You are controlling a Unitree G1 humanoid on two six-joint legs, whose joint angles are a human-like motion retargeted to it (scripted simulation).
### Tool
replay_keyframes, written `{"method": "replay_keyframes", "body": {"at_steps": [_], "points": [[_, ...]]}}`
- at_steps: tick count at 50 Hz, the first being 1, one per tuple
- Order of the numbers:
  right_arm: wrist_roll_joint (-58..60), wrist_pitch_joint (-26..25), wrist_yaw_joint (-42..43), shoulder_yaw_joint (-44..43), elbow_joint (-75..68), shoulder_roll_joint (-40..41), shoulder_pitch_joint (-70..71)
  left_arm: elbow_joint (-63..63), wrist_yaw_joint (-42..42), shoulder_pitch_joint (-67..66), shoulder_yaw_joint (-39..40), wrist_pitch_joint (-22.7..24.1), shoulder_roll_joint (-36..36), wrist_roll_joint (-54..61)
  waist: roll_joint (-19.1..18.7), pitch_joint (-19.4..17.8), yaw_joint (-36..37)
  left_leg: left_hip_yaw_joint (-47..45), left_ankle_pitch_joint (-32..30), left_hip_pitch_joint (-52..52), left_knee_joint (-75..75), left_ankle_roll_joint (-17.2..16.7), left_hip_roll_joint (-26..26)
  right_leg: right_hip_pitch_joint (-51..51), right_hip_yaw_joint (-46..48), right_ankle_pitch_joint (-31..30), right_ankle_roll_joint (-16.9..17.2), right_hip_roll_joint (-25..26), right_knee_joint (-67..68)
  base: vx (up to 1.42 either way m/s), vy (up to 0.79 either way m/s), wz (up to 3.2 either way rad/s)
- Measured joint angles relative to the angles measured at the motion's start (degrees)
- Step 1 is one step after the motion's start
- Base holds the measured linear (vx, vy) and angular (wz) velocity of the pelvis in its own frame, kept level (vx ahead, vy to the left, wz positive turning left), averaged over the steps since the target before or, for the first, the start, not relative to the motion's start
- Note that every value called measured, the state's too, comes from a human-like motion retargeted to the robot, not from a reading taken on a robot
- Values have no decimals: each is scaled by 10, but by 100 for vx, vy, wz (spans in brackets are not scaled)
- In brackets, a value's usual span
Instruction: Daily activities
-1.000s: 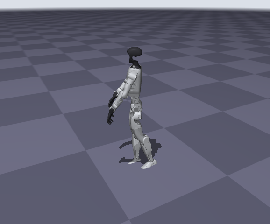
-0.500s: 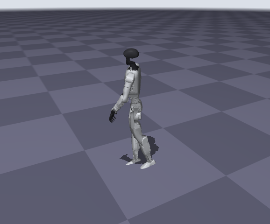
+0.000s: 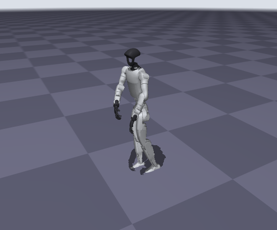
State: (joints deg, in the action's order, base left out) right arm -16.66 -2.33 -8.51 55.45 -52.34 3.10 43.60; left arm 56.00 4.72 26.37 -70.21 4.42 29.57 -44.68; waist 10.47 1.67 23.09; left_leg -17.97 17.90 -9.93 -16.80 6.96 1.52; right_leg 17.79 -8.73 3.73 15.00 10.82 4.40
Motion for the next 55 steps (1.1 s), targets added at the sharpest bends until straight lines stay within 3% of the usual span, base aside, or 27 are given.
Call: {"method": "replay_keyframes", "body": {"at_steps": [5, 13, 22, 40, 55], "points": [[-52, -18, -56, 30, 81, 78, 58, -25, 30, -35, -10, -6, 46, -13, -23, -18, 36, 34, 6, -12, -13, 3, 1, -1, 29, 7, 0, -4, 2, -2, -1, 47], [-74, -26, -89, -13, 152, -35, -6, -41, 36, -167, 89, 6, 87, 30, -28, -9, -22, 16, -12, 6, 28, 9, -10, -4, 33, 0, 0, -11, -9, 1, 1, 4], [35, -4, -45, -86, 41, -119, -111, -5, 15, -220, 171, 2, 30, 85, -32, 36, -107, -30, -48, 54, 107, 8, -31, -24, -7, -30, 0, -11, -48, 1, 3, -38], [133, 66, -30, -87, 14, -139, -236, 45, -9, -99, 175, 32, -48, 149, -46, 73, -222, -112, -67, 108, 160, 8, -33, -56, -87, -74, 0, 4, -80, -2, -1, -39], [186, 70, -4, -294, -94, -298, -492, -33, 0, -164, 253, 51, -76, 187, -29, 91, -262, -133, -67, 114, 140, 14, -29, -65, -125, -81, 0, 7, -79, 1, -1, -15]]}}
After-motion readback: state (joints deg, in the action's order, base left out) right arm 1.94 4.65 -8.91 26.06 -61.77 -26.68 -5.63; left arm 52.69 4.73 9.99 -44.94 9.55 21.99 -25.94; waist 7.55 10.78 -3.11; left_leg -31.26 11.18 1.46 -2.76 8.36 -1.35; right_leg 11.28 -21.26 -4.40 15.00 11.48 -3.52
